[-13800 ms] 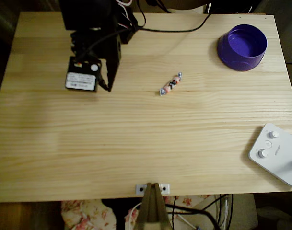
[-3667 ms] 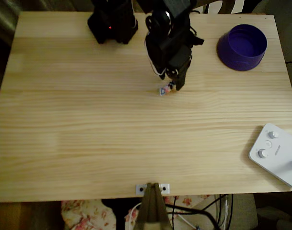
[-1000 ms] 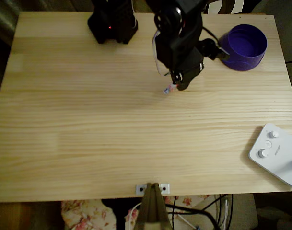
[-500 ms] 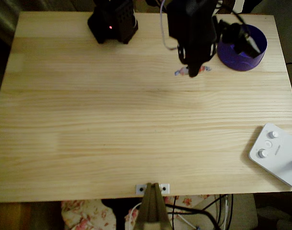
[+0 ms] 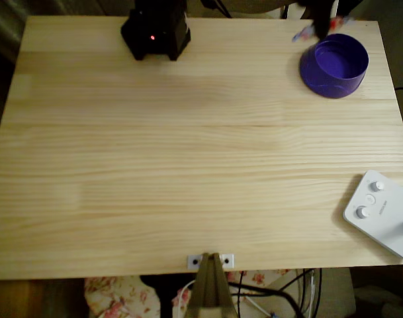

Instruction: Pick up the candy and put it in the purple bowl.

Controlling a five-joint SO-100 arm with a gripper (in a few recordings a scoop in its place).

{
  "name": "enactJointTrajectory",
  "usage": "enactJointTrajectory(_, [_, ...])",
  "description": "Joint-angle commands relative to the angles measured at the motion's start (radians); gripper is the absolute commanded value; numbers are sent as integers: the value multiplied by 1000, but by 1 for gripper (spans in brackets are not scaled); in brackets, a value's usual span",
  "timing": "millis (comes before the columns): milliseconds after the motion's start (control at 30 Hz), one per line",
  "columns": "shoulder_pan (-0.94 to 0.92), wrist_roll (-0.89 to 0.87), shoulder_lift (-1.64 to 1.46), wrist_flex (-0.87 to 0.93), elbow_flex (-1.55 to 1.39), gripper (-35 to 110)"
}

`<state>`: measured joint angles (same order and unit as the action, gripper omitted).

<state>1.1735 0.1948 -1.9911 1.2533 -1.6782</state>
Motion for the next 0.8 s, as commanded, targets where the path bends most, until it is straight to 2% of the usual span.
enactJointTrajectory(0, [101, -41, 15, -21, 164, 2])
enactJointTrajectory(233, [186, -77, 172, -38, 311, 2])
enactJointTrajectory(767, [179, -71, 446, -146, 477, 2])
